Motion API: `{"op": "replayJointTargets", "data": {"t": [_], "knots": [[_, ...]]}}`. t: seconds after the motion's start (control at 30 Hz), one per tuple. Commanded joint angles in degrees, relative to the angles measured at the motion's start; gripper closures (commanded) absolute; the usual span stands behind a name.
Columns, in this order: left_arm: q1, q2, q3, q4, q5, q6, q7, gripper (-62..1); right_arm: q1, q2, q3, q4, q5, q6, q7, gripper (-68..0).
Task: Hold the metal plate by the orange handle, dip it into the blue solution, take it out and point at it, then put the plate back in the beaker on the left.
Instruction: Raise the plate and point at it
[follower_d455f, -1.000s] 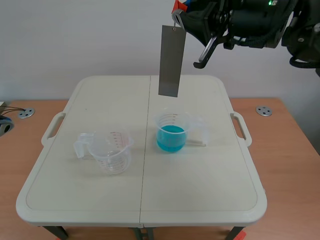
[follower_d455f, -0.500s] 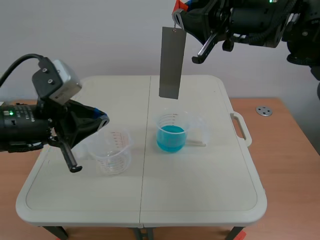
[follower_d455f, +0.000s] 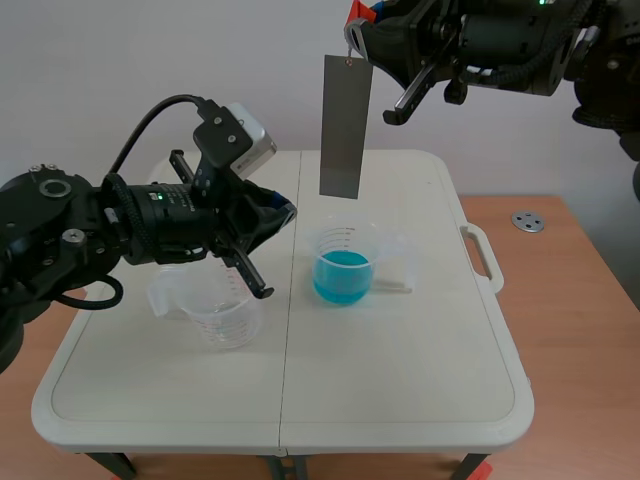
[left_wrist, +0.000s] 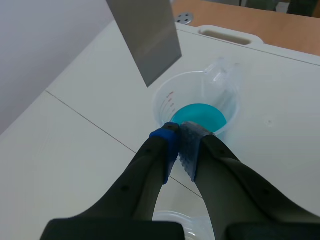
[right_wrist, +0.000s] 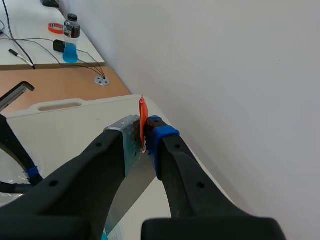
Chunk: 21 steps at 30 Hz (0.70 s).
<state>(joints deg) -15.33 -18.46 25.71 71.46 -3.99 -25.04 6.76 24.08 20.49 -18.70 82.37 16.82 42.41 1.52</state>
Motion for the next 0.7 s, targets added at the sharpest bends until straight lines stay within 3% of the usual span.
{"op": "replayJointTargets", "data": {"t": [0.0,0.3,0.67], "knots": [[-1.29,0.57,-0.33,0.39,0.46,0.52,-0.7,-2.7,1.31,0.31,0.74,1.22,0.85,0.31,0.9,-1.5],[-4.28,3.54,-0.24,-5.25,0.85,3.5,-1.18,-2.7,1.29,0.31,0.74,1.22,0.83,0.31,0.63,-1.5],[-5.51,4.46,-0.22,-7.34,2.84,3.96,-2.47,-2.7,1.11,0.31,0.74,1.25,1.68,0.31,-0.11,-1.5]]}}
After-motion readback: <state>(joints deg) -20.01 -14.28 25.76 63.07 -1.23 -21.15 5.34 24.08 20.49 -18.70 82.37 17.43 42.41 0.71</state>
